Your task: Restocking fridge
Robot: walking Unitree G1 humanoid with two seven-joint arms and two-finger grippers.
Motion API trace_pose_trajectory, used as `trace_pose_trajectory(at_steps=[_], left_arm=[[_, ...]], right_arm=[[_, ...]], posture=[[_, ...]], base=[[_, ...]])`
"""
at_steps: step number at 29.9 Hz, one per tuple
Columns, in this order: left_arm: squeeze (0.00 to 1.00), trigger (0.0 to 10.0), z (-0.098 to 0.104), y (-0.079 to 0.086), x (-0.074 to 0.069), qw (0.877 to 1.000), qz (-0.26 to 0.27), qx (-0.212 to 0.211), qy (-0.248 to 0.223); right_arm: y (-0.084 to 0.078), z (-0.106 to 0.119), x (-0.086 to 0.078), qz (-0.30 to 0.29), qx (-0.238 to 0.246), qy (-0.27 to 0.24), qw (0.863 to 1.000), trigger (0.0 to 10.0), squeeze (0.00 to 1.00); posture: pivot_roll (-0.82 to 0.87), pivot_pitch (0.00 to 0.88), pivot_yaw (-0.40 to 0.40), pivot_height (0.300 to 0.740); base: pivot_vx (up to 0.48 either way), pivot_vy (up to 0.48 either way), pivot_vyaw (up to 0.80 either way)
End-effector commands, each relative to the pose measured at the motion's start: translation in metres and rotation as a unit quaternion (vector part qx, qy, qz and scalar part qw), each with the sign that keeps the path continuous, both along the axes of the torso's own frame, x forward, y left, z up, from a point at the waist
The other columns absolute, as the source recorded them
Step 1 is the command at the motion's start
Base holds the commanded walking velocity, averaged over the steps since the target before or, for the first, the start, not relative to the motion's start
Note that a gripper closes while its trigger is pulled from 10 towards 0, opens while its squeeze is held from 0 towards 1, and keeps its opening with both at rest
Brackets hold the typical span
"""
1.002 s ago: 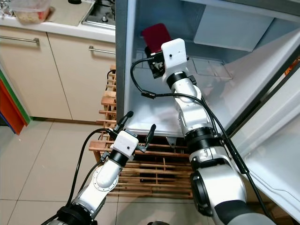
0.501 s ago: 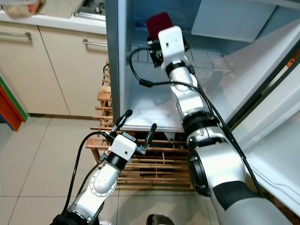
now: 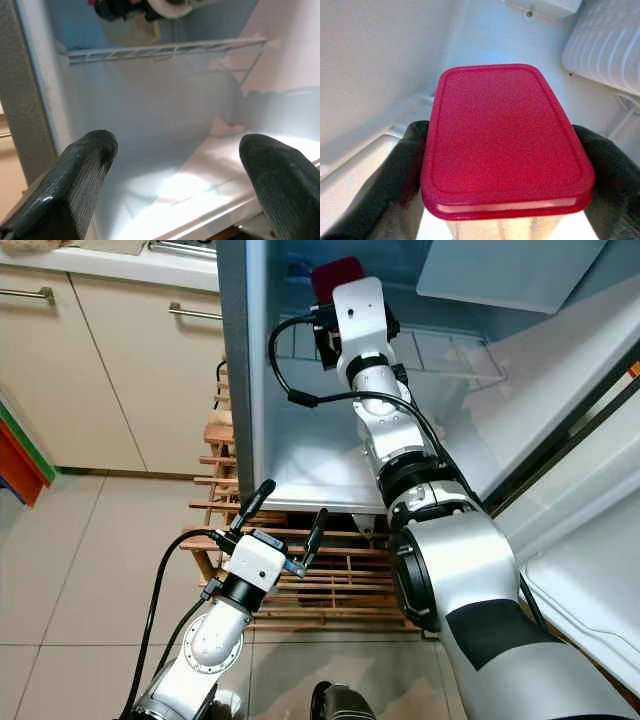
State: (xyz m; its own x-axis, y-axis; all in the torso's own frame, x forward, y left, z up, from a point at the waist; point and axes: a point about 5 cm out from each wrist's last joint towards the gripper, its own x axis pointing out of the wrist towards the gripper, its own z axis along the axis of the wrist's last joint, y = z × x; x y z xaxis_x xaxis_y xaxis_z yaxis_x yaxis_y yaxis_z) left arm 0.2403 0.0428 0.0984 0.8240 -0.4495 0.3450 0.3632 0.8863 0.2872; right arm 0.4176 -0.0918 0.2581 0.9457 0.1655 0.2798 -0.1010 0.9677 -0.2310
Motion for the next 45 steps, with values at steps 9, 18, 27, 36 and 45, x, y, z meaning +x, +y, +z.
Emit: trace_pose_trajectory(at_steps=[9,18,27,36,45], left_arm=[[0.00,10.0,0.026,-0.005,-0.001,0.998,0.025,-0.007,-0.061],[0.00,10.0,0.029,-0.010,-0.003,0.997,0.023,0.005,-0.073],[0.00,10.0,0.026,-0.012,-0.005,0.997,0.022,0.012,-0.070],[0.00,10.0,0.025,-0.011,0.000,0.997,0.027,0.016,-0.066],[0.00,10.0,0.021,-0.009,0.004,0.998,0.028,0.024,-0.060]], right_arm=[[-0.007,0.000,0.002,-0.012,0.013,0.006,1.000,10.0,1.00],[-0.009,-0.001,0.002,-0.010,0.018,0.012,1.000,10.0,1.00],[-0.013,0.004,0.003,-0.017,0.031,0.006,0.999,10.0,1.00],[-0.014,0.011,0.004,-0.016,0.040,0.006,0.999,10.0,1.00],[-0.012,0.002,0.003,-0.005,0.059,0.025,0.998,10.0,1.00]], posture=[[0.04,0.203,-0.166,0.740],[0.04,0.200,-0.176,0.740],[0.04,0.198,-0.179,0.740],[0.03,0.180,-0.179,0.740],[0.02,0.139,-0.182,0.740]], base=[[0.000,0.000,0.00],[0.000,0.000,0.00],[0.000,0.000,0.00],[0.000,0.000,0.00],[0.000,0.000,0.00]])
